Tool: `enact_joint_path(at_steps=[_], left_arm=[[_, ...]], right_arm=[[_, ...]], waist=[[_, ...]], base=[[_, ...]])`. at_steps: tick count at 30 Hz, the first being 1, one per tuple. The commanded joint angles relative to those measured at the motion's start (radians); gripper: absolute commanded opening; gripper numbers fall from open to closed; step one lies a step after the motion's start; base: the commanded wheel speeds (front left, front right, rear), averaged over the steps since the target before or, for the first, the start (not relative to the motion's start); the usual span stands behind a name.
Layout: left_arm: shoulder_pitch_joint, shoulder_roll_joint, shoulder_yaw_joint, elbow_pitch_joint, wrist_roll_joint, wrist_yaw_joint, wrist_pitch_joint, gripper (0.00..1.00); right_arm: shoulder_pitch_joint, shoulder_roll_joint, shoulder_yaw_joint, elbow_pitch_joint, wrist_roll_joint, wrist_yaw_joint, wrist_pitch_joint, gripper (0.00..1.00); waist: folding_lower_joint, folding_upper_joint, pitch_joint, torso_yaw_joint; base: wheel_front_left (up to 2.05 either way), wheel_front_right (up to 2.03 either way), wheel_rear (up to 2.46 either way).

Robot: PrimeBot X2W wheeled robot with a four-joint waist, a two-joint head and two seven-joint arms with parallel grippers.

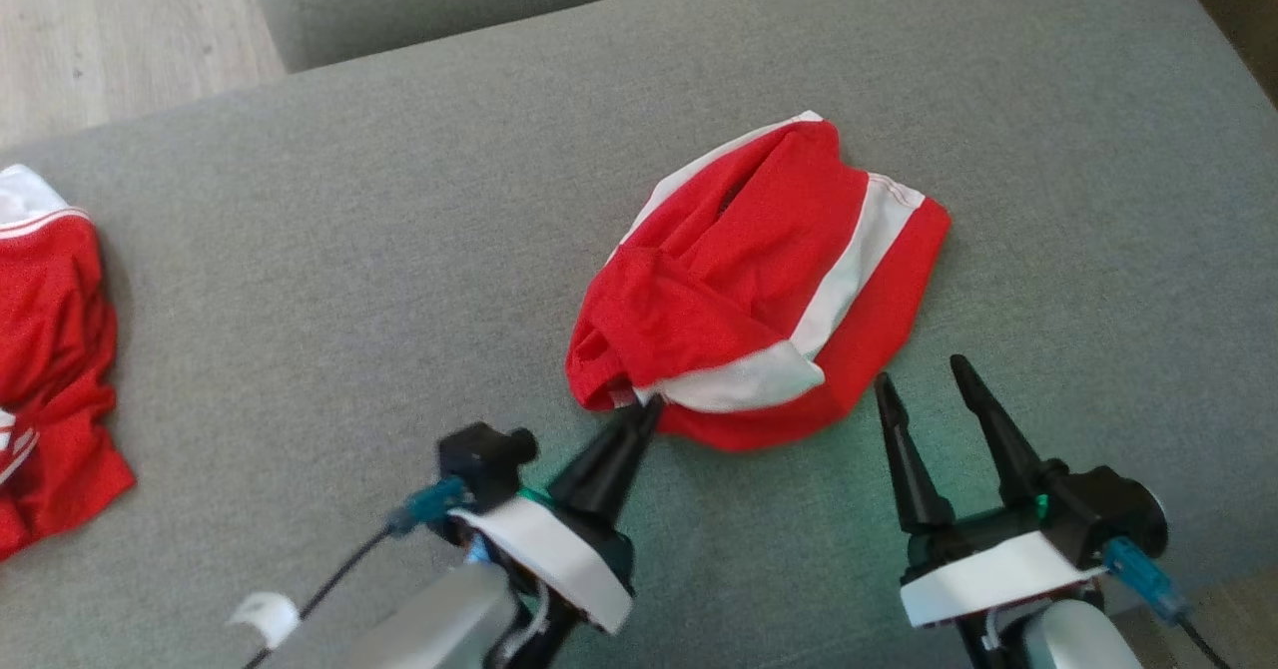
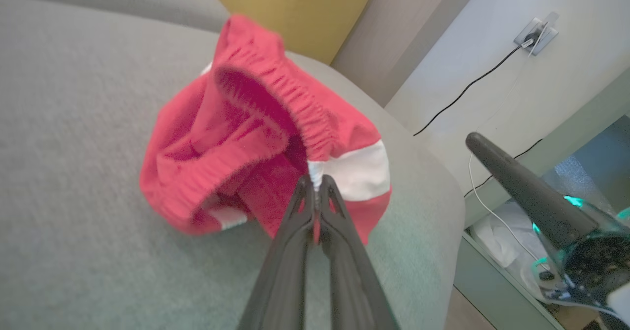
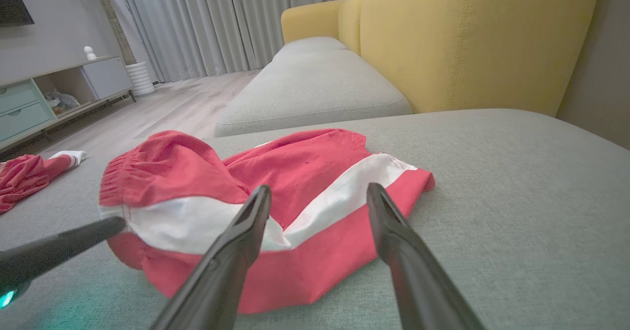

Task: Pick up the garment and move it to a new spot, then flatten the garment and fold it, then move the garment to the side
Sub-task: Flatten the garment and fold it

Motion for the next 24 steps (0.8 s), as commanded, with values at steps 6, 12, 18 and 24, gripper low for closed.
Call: enact_joint_path(at_steps=[6, 12, 18, 24], left_arm=[[0.114, 0.099, 0.155, -0.102, 0.111, 0.002, -0.007, 0.00], [0.192, 0.145, 0.280, -0.137, 0.177, 0.002, -0.007, 0.00], [0.192, 0.186, 0.420, -0.160, 0.244, 0.002, -0.007, 0.00], [0.149, 0.206, 0.494, -0.135, 0.307, 0.002, -0.007, 0.00]], right_arm=[[0.017, -0.003, -0.022, -0.034, 0.008, 0.007, -0.006, 1.00], [0.026, -0.002, -0.037, -0.035, 0.020, 0.007, -0.006, 1.00], [0.016, -0.002, -0.044, 0.005, 0.194, 0.007, -0.006, 1.00], [-0.046, -0.073, 0.027, 0.076, 0.343, 0.007, -0.006, 1.00]], waist=[[0.0000, 0.0000, -0.025, 0.040], [0.0000, 0.0000, -0.030, 0.091], [0.0000, 0.0000, -0.009, 0.156], [0.0000, 0.0000, 0.012, 0.195]], base=[[0.00, 0.00, 0.00], [0.00, 0.00, 0.00], [0.00, 0.00, 0.00], [0.00, 0.00, 0.00]])
